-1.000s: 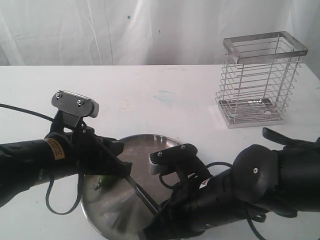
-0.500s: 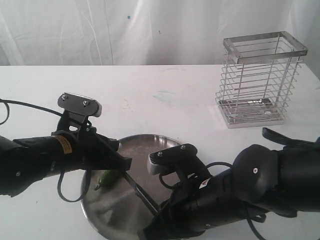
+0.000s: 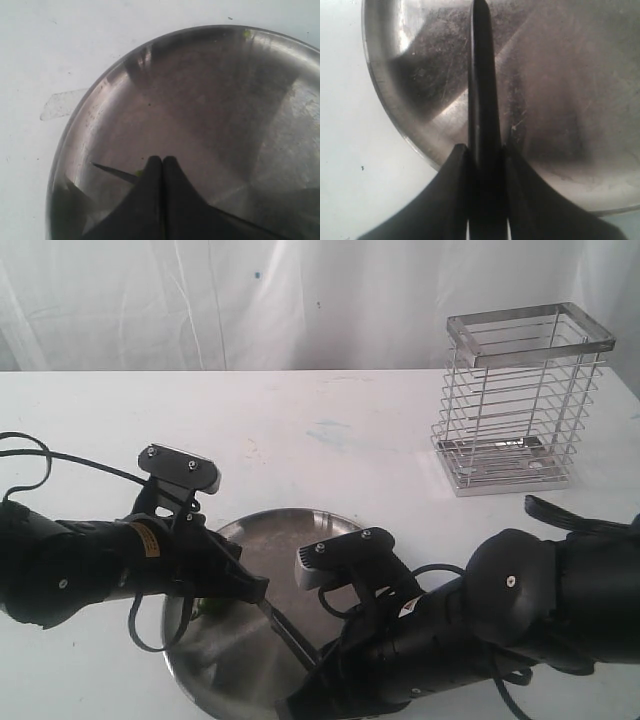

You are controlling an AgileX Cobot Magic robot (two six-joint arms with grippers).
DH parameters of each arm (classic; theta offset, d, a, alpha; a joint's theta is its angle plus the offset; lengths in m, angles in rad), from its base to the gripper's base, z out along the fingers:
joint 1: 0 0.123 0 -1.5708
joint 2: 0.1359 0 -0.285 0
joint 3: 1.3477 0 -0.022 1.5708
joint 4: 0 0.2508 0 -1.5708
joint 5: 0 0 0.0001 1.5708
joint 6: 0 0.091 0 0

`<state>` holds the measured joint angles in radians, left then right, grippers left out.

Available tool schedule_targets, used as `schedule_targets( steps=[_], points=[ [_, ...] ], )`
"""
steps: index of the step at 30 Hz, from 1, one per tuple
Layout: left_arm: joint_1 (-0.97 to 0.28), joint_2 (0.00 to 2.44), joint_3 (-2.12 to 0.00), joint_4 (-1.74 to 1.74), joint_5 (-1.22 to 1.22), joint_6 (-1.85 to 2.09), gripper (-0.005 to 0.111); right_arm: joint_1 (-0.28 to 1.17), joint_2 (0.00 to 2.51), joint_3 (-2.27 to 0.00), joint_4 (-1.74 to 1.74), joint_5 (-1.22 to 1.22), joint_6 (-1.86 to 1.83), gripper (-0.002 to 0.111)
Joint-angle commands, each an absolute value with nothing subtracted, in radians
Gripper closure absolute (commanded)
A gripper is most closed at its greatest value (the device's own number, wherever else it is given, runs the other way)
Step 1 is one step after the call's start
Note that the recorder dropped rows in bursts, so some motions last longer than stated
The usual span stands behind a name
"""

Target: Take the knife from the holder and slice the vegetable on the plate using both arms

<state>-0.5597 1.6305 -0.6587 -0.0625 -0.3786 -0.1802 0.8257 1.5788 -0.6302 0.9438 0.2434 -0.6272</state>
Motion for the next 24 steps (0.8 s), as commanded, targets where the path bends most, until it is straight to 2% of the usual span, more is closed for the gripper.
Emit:
schedule_targets(
  steps=[1,18,24],
  points=[
    [-0.559,1.629,-0.663,-0.057,-0.399,-0.208,0.107,0.829,1.581,-0.628,0.946,0.245,-0.624,0.108],
    [-0.559,1.63,-0.673,-0.034,-0.403,-0.217,0.107,0.829,1.581,-0.628,0.946,0.241,-0.624,0.108],
    [-0.559,1.718,-0.673,-0.027,-0.449,-0.206,0.107,0.829,1.581,-0.628,0.946,0.241,-0.624,0.108]
  ],
)
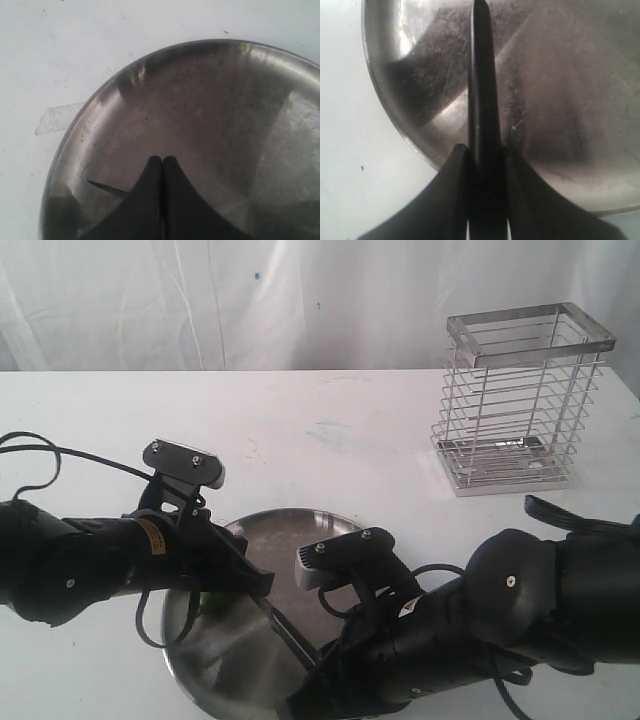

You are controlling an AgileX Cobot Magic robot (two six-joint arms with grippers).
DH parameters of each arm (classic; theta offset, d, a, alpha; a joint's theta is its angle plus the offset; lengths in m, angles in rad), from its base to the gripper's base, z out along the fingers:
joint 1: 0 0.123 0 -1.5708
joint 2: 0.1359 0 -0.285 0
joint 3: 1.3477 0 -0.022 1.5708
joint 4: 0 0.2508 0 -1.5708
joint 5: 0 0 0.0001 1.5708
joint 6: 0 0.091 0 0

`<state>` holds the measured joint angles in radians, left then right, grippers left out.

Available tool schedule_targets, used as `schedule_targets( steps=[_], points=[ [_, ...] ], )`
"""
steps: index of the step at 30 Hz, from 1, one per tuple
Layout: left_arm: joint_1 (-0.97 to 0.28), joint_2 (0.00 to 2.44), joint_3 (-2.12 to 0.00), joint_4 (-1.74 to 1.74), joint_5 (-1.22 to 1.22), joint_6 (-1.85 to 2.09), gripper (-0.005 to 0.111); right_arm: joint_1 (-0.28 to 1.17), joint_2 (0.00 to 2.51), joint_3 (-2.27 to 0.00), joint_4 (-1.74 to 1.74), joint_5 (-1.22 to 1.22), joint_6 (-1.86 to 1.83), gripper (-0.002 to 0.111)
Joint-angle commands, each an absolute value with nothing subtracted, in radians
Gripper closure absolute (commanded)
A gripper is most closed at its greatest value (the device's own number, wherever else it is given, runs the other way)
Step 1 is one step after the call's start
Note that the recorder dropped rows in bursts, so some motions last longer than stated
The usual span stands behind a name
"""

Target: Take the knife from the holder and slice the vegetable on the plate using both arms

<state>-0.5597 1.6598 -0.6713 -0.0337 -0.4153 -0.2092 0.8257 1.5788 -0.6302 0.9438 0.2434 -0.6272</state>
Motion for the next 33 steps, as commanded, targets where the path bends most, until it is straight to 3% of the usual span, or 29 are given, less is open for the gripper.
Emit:
schedule_targets(
  steps=[1,7,13,21,26,33],
  points=[
    [-0.559,1.744,-0.673,-0.027,-0.464,-0.206,0.107,0.829,1.581,-0.628,0.946,0.243,-0.624,0.108],
    [-0.559,1.812,-0.673,-0.027,-0.473,-0.188,0.107,0.829,1.581,-0.628,0.946,0.249,-0.624,0.108],
    [-0.559,1.68,-0.684,-0.033,-0.531,-0.132,0.107,0.829,1.581,-0.628,0.946,0.242,-0.624,0.108],
    [-0.518,1.566,-0.689,-0.218,-0.376,0.129,0.107,0.829,1.581,-0.628,0.946,0.236,-0.624,0.108],
    [-0.451,1.59,-0.689,-0.223,-0.318,0.135,0.107,0.829,1.581,-0.628,0.946,0.234,-0.624,0.108],
    [-0.453,1.605,-0.689,-0.116,-0.327,0.028,0.107,0.829,1.581,-0.628,0.946,0.229,-0.624,0.108]
  ],
)
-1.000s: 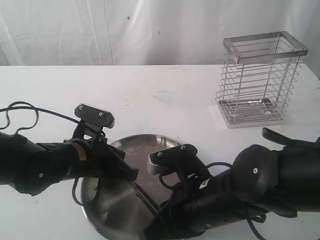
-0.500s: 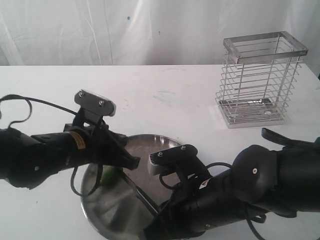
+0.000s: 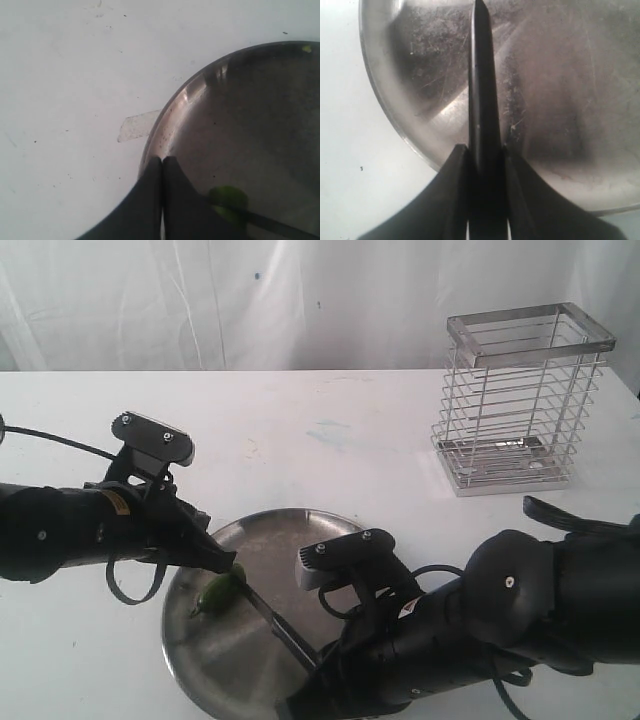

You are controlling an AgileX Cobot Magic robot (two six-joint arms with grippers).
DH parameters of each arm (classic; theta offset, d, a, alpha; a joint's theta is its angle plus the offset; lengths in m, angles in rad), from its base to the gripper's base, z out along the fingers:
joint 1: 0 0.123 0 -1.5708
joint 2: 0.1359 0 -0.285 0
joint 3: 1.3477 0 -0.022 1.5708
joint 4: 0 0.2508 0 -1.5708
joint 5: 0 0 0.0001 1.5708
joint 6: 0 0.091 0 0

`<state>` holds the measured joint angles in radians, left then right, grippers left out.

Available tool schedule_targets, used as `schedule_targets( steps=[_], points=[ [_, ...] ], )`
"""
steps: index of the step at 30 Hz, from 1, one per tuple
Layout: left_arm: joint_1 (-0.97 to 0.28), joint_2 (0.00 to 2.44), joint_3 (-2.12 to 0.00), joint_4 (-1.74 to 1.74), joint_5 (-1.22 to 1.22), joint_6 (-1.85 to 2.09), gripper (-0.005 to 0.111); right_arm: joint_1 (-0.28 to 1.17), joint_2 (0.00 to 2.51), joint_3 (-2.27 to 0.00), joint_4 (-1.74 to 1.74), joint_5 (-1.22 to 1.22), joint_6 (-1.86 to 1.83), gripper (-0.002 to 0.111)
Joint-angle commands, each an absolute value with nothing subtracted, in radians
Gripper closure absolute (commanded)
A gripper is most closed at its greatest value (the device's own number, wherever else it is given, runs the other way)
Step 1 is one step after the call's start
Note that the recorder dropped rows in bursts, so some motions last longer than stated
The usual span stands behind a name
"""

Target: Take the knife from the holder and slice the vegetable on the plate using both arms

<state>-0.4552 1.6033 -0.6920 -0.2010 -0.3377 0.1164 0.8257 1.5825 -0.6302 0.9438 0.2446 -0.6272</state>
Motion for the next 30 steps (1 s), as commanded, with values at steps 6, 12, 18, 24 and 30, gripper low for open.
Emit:
schedule_targets(
  steps=[6,12,18,24,30],
  points=[
    [-0.453,1.622,-0.689,0.095,-0.36,-0.168,0.107,0.829,1.581,-0.628,0.946,0.226,-0.624,0.108],
    [-0.453,1.677,-0.689,0.15,-0.401,-0.236,0.107,0.829,1.581,-0.628,0.946,0.226,-0.624,0.108],
    [-0.453,1.693,-0.689,0.182,-0.482,-0.293,0.107,0.829,1.581,-0.628,0.946,0.222,-0.624,0.108],
    [-0.453,1.747,-0.747,0.275,-0.395,-0.375,0.107,0.829,1.581,-0.628,0.946,0.218,-0.624,0.108],
    [-0.451,1.752,-0.818,0.446,-0.354,-0.567,0.107,0.829,1.581,-0.628,0.946,0.218,-0.624,0.108]
  ],
)
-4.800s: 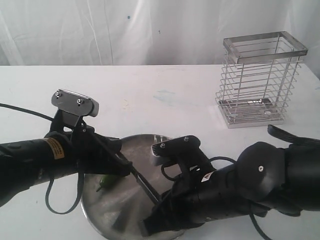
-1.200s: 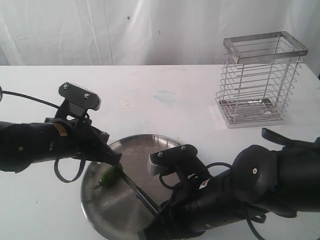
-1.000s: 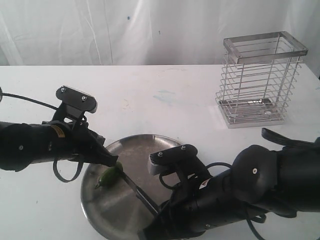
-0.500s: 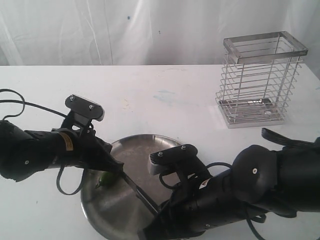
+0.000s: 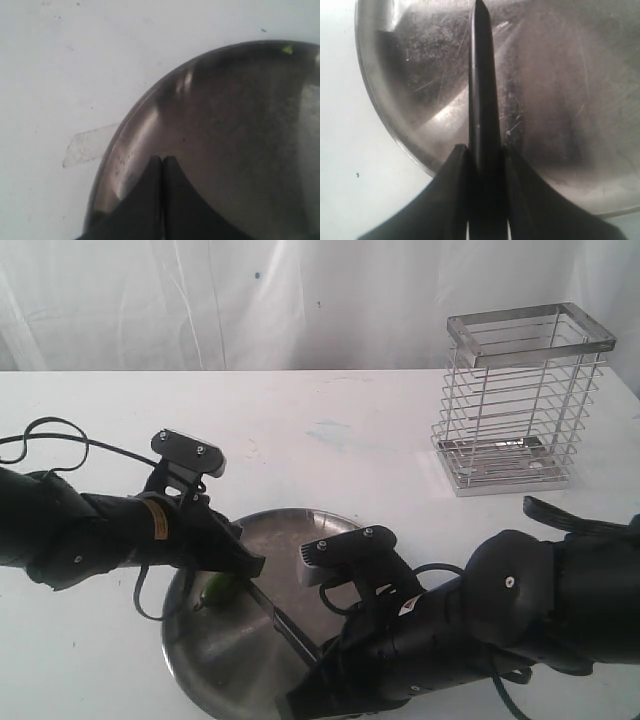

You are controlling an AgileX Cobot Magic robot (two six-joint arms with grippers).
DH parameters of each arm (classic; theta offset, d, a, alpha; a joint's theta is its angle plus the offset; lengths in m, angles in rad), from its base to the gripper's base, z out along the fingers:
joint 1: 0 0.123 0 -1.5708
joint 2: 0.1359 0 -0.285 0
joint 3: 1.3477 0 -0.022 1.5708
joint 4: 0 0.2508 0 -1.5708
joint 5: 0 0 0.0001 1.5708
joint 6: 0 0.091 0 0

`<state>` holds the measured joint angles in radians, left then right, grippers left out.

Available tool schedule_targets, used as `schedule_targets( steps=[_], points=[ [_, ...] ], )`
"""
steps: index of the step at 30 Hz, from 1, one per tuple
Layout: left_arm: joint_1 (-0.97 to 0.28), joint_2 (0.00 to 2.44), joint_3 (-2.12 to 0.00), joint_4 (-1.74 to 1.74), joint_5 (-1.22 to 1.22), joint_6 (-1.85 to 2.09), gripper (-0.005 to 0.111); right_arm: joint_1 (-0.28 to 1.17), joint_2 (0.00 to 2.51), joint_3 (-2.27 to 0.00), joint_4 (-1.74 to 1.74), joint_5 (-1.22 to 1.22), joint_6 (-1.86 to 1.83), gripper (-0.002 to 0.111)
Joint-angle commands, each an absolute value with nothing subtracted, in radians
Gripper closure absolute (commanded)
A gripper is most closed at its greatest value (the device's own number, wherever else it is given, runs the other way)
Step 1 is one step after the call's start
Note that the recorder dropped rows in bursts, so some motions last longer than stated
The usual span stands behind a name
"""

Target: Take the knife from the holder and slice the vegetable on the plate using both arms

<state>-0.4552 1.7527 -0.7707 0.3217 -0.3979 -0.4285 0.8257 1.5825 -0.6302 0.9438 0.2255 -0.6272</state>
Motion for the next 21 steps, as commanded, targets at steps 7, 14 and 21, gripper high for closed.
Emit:
schedule_targets(
  steps=[7,14,21],
  points=[
    [-0.451,1.752,-0.905,0.657,-0.125,-0.75,0.107,0.829,1.581,-0.628,0.943,0.217,-0.626,0.108],
    [-0.451,1.752,-0.907,0.727,-0.099,-0.817,0.107,0.829,1.581,-0.628,0.943,0.215,-0.628,0.108],
    [-0.455,1.752,-0.878,0.727,-0.089,-0.837,0.107,0.829,1.581,-0.628,0.943,0.211,-0.628,0.108]
  ],
)
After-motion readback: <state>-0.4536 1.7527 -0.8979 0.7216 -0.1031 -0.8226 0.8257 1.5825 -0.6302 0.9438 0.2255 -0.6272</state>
